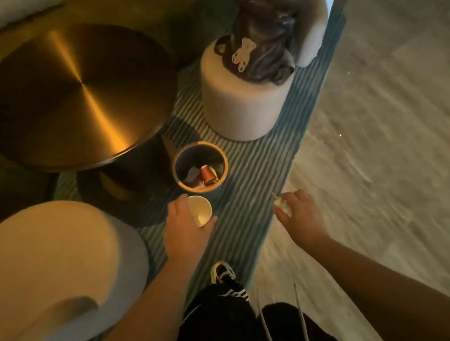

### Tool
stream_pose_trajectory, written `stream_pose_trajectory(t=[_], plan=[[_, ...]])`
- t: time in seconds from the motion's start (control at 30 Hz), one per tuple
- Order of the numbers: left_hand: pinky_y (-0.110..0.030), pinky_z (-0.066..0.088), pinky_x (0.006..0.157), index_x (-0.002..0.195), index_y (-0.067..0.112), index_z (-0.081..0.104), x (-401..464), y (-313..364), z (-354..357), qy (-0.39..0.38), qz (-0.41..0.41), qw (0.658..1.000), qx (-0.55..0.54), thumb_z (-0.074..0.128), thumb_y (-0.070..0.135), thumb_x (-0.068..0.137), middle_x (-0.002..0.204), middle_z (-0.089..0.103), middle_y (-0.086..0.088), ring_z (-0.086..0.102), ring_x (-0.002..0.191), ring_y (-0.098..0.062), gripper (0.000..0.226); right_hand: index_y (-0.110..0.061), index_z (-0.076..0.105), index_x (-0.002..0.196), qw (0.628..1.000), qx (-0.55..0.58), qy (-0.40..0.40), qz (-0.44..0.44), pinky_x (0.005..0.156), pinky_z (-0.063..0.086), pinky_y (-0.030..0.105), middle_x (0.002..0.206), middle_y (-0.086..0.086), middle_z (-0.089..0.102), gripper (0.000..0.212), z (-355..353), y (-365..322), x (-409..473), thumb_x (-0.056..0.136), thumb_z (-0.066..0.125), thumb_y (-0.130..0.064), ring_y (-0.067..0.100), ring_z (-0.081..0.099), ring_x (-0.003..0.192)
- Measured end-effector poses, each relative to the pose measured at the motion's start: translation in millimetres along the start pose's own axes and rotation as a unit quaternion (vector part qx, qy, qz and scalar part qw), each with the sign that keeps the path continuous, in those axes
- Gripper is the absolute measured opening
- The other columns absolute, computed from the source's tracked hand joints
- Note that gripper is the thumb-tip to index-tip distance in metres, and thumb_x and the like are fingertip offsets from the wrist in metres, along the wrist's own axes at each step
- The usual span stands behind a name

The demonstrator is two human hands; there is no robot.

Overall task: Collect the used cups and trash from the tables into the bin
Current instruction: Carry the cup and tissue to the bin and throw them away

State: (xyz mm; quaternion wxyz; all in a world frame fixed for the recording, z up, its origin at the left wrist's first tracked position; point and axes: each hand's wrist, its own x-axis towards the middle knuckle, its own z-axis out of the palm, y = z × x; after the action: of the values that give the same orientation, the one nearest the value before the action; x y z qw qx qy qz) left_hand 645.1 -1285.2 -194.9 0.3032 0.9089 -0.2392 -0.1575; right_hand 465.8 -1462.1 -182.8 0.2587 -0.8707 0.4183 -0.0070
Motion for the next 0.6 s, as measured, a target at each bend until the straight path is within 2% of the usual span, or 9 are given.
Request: stream_pose_trajectory(t=[0.13, 0.27, 0.5, 0.6], plan=[[-0.038, 0.046, 0.076, 0.128, 0.019, 0.039, 47, 24, -1, 0.023, -0.026, 0.999, -0.016, 0.080, 0.041, 0.068, 0.125, 0.043, -0.003, 0.051, 0.111, -0.026, 0.077, -0.019, 0.058, 0.118, 1.000, 0.008, -0.020, -0.016, 0.090, 0.041, 0.036, 0.115, 0.004, 0.056, 0.034, -16, -13, 71, 0.091, 0.054, -0.040, 0.024, 0.052, 0.109], [-0.035, 0.044, 0.074, 0.129, 0.019, 0.040, 86, 37, 3, 0.062, -0.076, 0.995, -0.017, 0.081, 0.040, 0.067, 0.126, 0.045, -0.003, 0.051, 0.110, -0.025, 0.077, -0.014, 0.061, 0.114, 0.996, -0.011, -0.054, -0.065, 0.089, 0.040, 0.035, 0.112, 0.009, 0.059, 0.032, -17, -36, 138, 0.091, 0.057, -0.036, 0.026, 0.053, 0.105], [-0.041, 0.048, 0.082, 0.134, 0.018, 0.036, 159, 52, 30, 0.095, -0.209, 0.973, -0.024, 0.077, 0.042, 0.072, 0.132, 0.040, -0.004, 0.049, 0.115, -0.025, 0.079, -0.011, 0.059, 0.119, 0.971, -0.031, -0.171, -0.164, 0.089, 0.036, 0.032, 0.113, 0.011, 0.057, 0.035, -2, -55, 272, 0.091, 0.058, -0.032, 0.026, 0.050, 0.108], [-0.040, 0.047, 0.080, 0.135, 0.017, 0.035, 195, 57, 53, 0.120, -0.262, 0.957, -0.039, 0.078, 0.042, 0.071, 0.132, 0.039, -0.004, 0.048, 0.115, -0.025, 0.081, -0.010, 0.059, 0.119, 0.955, -0.055, -0.224, -0.189, 0.089, 0.036, 0.033, 0.114, 0.012, 0.056, 0.037, 11, -56, 329, 0.091, 0.058, -0.033, 0.027, 0.049, 0.109]])
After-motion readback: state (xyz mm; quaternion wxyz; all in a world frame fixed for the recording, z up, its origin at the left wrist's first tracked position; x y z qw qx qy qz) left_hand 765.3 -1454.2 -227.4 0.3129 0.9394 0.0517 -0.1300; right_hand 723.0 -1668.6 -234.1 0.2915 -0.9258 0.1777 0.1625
